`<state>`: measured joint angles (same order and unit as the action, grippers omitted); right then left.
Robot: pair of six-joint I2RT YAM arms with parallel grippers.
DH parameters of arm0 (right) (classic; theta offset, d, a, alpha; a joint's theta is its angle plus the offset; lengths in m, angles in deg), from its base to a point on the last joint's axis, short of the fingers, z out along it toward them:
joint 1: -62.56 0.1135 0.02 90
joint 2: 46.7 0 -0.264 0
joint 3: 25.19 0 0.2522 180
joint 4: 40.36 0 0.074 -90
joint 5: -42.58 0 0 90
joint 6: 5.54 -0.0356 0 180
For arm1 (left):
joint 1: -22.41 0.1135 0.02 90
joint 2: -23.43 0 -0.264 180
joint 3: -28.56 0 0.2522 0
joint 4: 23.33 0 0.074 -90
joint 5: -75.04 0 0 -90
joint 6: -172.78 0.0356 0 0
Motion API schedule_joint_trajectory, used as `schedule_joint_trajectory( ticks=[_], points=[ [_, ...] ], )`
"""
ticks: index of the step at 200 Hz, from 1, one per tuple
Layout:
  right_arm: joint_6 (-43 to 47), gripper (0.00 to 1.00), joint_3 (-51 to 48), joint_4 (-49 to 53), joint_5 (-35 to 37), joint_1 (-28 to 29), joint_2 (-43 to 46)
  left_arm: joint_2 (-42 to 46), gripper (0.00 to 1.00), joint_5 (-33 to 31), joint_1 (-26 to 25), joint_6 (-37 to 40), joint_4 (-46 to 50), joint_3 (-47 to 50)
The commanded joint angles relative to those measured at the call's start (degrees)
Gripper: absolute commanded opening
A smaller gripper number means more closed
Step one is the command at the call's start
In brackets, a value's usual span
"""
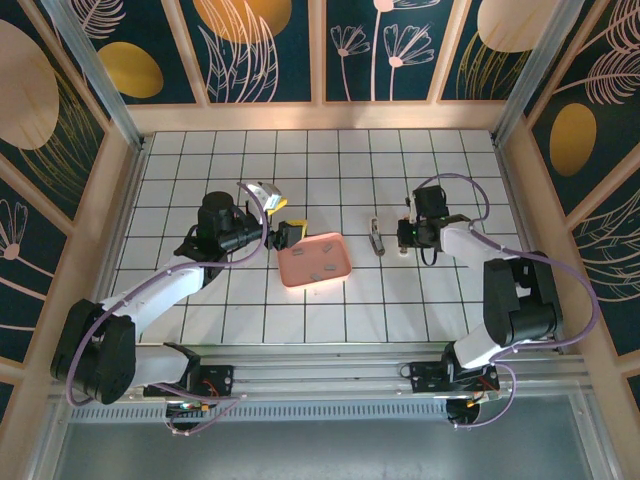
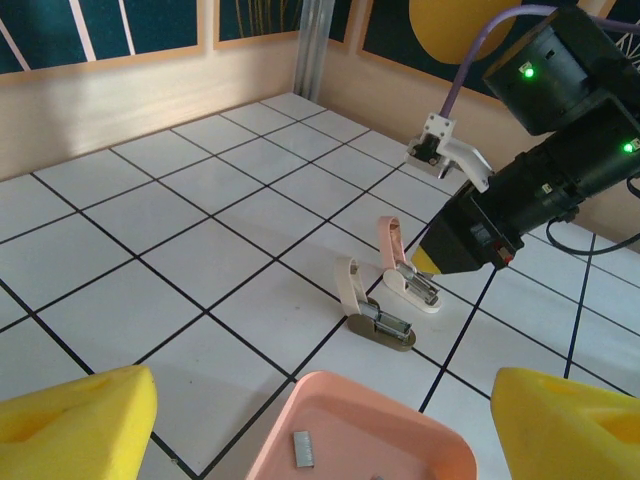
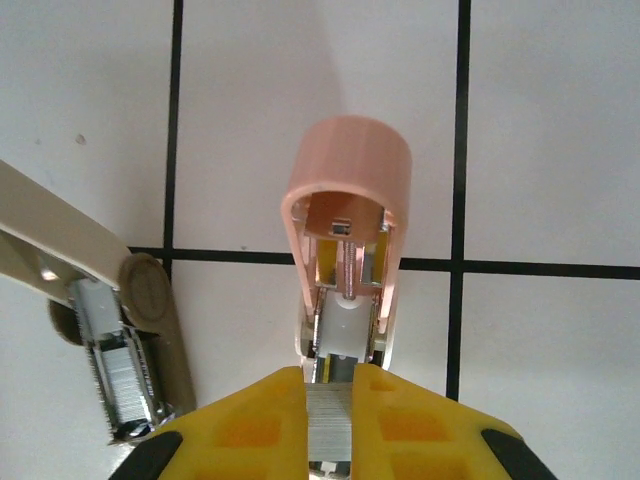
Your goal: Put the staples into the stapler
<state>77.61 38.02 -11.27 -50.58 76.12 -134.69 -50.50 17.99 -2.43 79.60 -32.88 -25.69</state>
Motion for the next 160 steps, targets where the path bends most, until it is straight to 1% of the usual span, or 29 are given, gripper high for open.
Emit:
schedule_joint_trajectory(
  ticks=[1,105,160],
  points=[
    [-2.6,0.13,-0.1,0.9,-0.8,0.6,0.9,0.0,0.86,0.2,-0.3,0.7,0.0,0.2],
    [-2.8,0.13,-1.2,0.2,0.1,0.6,-3.2,0.3,0.86,0.0,-0.3,0.9,0.1,0.3],
    [-2.9,0.13,-1.0,1.3,1.7,0.6,-3.1,0.0,0.86,0.1,-0.3,0.9,0.1,0.2]
  ],
)
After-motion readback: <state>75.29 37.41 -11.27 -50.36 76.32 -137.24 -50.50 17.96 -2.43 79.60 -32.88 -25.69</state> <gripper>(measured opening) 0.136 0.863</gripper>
